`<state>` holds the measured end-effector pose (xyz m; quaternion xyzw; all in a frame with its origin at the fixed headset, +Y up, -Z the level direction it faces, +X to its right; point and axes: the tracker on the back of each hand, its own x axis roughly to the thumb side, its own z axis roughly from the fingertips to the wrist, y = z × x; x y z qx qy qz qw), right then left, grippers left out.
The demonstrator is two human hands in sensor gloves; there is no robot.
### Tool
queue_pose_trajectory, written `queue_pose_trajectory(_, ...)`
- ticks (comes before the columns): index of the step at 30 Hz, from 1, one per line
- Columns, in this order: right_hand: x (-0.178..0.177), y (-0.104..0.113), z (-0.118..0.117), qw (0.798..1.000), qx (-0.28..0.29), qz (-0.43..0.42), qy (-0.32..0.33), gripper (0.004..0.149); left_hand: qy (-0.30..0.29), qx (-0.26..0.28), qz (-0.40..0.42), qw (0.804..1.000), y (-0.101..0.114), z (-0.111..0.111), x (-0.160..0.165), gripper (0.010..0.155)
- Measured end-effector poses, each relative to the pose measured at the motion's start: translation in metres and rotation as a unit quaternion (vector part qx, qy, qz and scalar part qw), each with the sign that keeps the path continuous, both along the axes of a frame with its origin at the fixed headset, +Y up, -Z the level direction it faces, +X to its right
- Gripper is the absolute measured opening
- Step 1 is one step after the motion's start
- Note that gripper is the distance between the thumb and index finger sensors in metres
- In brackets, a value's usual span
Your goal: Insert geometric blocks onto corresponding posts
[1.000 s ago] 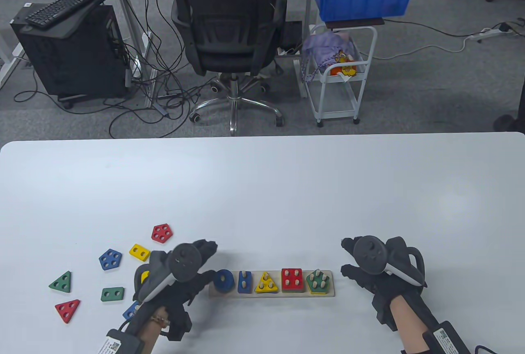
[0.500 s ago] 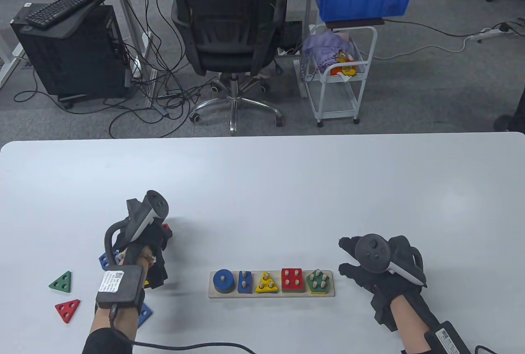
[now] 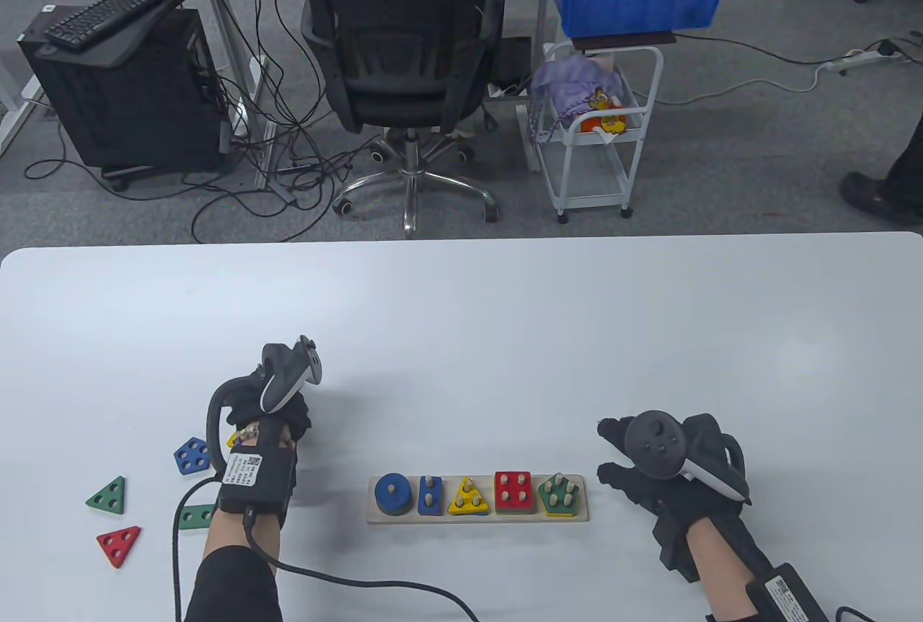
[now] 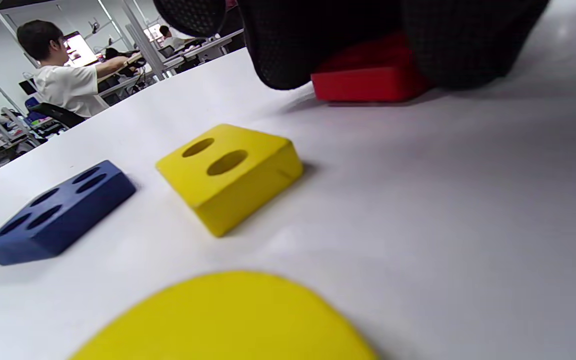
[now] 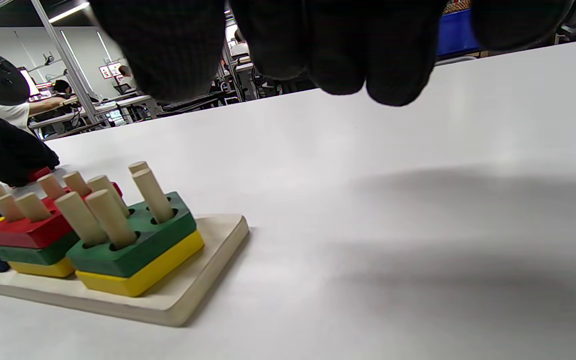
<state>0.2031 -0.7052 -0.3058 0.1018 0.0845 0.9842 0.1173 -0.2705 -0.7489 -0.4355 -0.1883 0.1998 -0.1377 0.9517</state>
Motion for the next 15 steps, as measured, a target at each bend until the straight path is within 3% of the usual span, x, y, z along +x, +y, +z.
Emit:
queue_pose_trajectory(6, -0.017, 0.002, 0.004, 0.999, 0.04, 0.004, 0.022, 0.065, -0.083, 0.051, 0.095, 0.991, 0.027, 0.018, 0.034, 0.068)
queue_pose_trajectory(9, -0.031, 0.006, 0.009, 0.997, 0.054, -0.004, 0.051, 0.065, -0.131, 0.072, 0.187, 0.971, 0.047, 0.032, 0.062, 0.069)
queue_pose_trajectory(11, -0.039, 0.008, 0.012, 0.995, 0.062, -0.021, 0.07, 0.064, -0.161, 0.074, 0.254, 0.951, 0.057, 0.042, 0.082, 0.069)
queue_pose_trajectory(15, -0.058, 0.016, 0.022, 0.986, 0.109, -0.074, 0.1, 0.067, -0.22, 0.045, 0.403, 0.887, 0.07, 0.07, 0.13, 0.069)
